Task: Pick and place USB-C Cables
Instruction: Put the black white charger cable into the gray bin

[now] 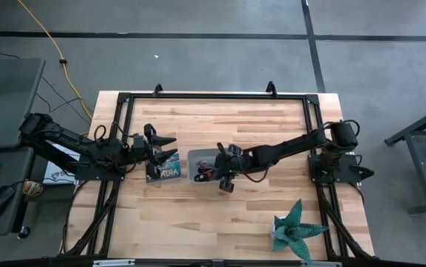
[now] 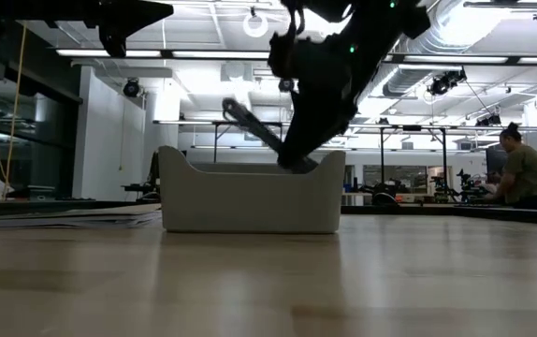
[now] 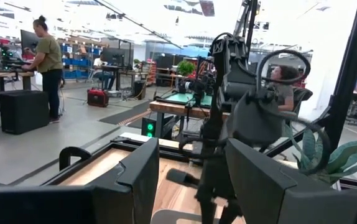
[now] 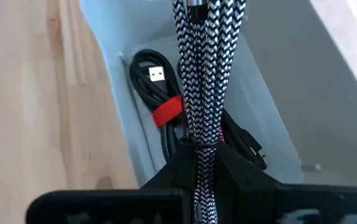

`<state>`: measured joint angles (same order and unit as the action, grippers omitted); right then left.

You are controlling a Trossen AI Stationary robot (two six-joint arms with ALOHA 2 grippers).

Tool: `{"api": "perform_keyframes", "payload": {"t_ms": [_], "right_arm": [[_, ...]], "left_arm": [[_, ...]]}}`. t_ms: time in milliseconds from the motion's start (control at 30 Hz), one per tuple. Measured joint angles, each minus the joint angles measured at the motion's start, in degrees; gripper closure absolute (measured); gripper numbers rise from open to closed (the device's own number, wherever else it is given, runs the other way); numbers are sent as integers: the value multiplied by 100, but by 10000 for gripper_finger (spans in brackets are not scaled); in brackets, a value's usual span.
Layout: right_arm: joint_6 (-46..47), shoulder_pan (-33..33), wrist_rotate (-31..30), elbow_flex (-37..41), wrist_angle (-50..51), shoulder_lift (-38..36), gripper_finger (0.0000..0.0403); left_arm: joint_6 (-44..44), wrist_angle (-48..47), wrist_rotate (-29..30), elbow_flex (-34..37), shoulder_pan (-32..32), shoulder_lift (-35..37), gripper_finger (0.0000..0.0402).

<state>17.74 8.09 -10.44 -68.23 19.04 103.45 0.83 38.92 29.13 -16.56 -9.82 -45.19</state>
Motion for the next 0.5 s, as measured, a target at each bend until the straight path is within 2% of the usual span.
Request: {"api": "perform_keyframes", "payload": {"t_ms": [300,500], "right_arm": [[208,-247,11,0,-120,264,389],[295,-252,-3,0,-183,285,355]], "left_arm": [[1,13,0,0,0,0,233],[2,2,0,0,0,-2,233]]}}
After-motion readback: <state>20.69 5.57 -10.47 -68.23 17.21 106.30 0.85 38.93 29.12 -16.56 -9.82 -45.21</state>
